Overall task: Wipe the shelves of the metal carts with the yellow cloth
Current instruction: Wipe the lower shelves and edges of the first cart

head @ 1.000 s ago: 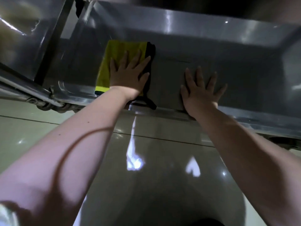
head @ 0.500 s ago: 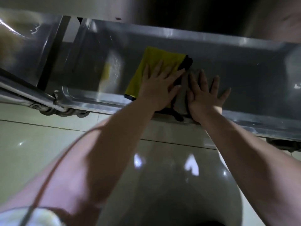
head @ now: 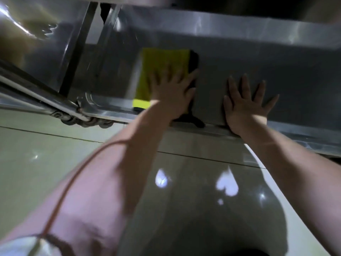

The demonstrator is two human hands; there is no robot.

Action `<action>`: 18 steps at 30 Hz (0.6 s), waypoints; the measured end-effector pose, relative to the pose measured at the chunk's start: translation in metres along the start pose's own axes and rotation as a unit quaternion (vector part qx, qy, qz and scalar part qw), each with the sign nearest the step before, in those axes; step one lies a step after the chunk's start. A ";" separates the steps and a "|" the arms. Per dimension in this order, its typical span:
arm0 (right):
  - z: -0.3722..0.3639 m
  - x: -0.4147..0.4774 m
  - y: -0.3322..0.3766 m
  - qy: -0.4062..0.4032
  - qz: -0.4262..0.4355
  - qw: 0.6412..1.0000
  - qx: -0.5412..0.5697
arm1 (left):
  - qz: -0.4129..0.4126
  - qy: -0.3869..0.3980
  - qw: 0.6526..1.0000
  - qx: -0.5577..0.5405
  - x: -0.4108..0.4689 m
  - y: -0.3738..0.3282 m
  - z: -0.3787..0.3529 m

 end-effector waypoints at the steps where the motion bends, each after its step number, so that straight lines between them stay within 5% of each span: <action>1: 0.000 0.000 -0.001 0.000 0.001 1.000 0.001 | -0.043 -0.002 0.999 0.001 -0.001 -0.038 -0.002; 4: 0.000 0.000 -0.004 0.004 0.005 1.000 -0.003 | -0.109 0.015 0.994 -0.008 -0.011 -0.099 -0.011; 7: 0.002 -0.001 -0.004 -0.003 0.011 1.000 0.020 | -0.129 -0.003 0.992 -0.016 -0.017 -0.070 -0.008; 14: 0.002 -0.002 -0.004 -0.006 0.004 1.000 0.017 | 0.088 0.000 0.996 -0.027 -0.044 0.148 0.008; 18: 0.001 -0.003 0.000 -0.004 -0.003 1.000 -0.001 | 0.093 0.007 0.996 -0.005 -0.055 0.160 0.007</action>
Point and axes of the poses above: each hand's wrist, its own x-axis towards the middle knuckle, its own z-axis out of the back of the hand, y = z × x, the point moved 9 cm from there along x, towards the middle knuckle, and after that the axes turned 3 degrees about -z, right-handed, at the moved point
